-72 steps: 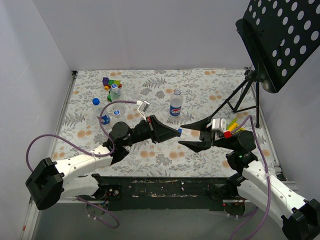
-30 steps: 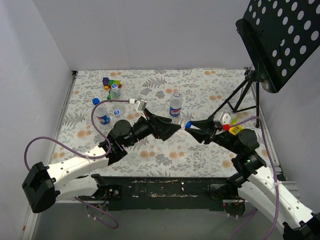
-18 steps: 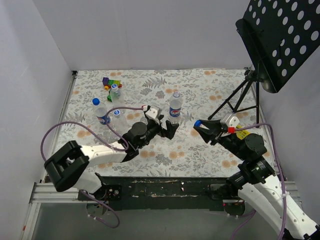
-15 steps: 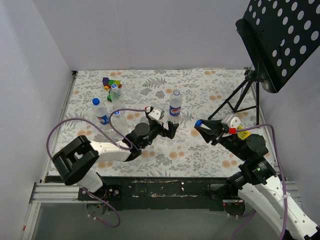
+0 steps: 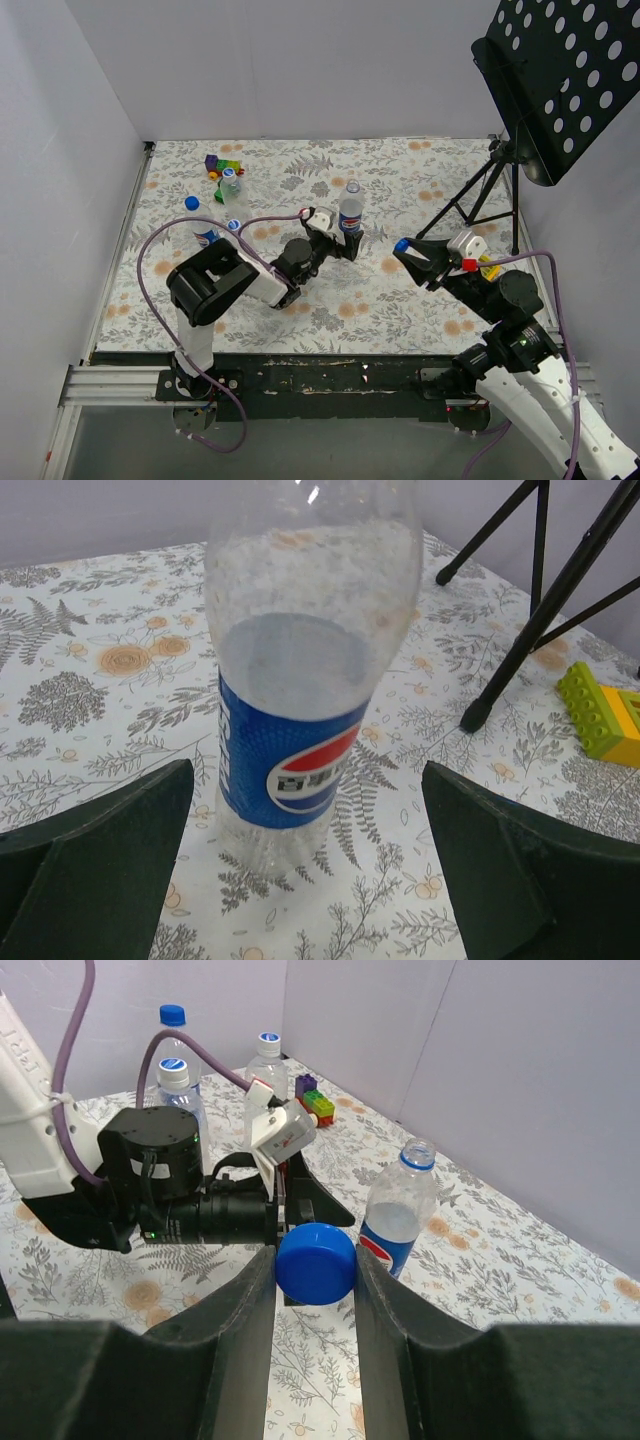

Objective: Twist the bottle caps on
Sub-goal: Pick up the plastic bottle at the center of the board.

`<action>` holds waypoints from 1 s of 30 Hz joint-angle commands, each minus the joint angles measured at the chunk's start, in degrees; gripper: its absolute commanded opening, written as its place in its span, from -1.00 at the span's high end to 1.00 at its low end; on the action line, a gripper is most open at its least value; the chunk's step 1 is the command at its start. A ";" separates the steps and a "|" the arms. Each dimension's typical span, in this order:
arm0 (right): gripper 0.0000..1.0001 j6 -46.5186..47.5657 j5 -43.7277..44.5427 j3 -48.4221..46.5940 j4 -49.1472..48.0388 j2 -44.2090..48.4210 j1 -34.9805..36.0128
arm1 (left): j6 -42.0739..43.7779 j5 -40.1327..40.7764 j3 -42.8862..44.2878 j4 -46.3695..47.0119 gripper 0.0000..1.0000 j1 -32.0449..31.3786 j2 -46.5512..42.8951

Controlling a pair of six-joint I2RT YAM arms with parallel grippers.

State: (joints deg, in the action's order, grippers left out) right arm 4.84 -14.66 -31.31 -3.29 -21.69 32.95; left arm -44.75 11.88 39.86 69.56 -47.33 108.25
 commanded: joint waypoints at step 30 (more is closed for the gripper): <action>0.86 4.74 2.35 -5.43 2.50 -2.39 -0.17 | 5.46 4.47 13.93 17.54 -0.61 2.07 15.59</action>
State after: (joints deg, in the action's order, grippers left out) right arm 8.95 -13.17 -33.54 0.38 -23.86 32.95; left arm -40.56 17.17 52.49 75.50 -45.74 123.33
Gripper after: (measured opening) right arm 0.395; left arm 0.854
